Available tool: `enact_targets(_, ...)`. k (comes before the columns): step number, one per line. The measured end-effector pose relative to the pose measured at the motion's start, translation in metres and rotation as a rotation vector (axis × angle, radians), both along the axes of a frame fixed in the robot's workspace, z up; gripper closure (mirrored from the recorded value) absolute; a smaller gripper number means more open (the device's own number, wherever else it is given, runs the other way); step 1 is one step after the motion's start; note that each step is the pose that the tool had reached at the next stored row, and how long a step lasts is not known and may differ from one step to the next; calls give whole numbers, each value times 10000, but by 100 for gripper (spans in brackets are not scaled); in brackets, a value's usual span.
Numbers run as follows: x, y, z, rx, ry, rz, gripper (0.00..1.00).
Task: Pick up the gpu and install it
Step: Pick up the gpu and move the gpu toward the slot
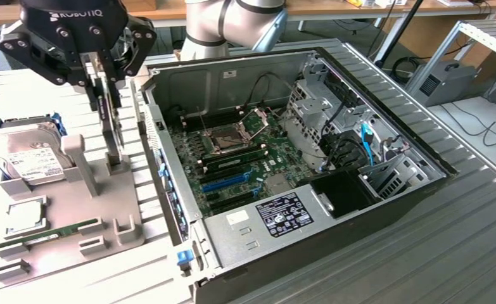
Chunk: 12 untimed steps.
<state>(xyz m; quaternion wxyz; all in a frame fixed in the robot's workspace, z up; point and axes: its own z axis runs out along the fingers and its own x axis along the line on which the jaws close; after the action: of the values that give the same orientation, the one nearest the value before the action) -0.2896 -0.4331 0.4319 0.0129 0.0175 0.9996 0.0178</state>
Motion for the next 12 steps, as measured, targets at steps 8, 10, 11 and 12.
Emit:
enact_targets(8,223,0,2,0,0,0,73)
enact_targets(10,275,0,2,0,0,1,73)
enact_targets(11,297,0,2,0,0,1,73)
enact_targets(12,322,0,2,0,0,1,73)
